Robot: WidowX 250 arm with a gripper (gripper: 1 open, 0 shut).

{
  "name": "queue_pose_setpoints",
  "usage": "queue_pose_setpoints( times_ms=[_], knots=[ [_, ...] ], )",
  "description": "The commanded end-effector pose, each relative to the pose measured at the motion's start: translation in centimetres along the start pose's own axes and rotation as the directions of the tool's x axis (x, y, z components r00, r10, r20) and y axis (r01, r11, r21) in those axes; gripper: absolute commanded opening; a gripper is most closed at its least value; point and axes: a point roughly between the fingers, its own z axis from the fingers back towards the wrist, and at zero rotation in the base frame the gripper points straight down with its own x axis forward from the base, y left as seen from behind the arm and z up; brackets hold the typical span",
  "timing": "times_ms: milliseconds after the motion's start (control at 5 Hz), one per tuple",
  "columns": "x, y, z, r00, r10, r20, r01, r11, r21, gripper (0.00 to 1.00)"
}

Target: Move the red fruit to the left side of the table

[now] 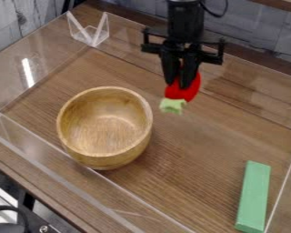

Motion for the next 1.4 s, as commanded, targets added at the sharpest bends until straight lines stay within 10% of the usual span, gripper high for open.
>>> queue_pose_setpoints(
  times_ms=[0, 1200],
  knots=[
    [-0.1, 0.3, 1.9, 0.997, -0.05, 0.052, 0.05, 0.999, -0.003, 0.0],
    [-1.3, 1.7, 1.7, 0.989, -0.133, 0.059, 0.133, 0.991, 0.013, 0.0]
  ],
)
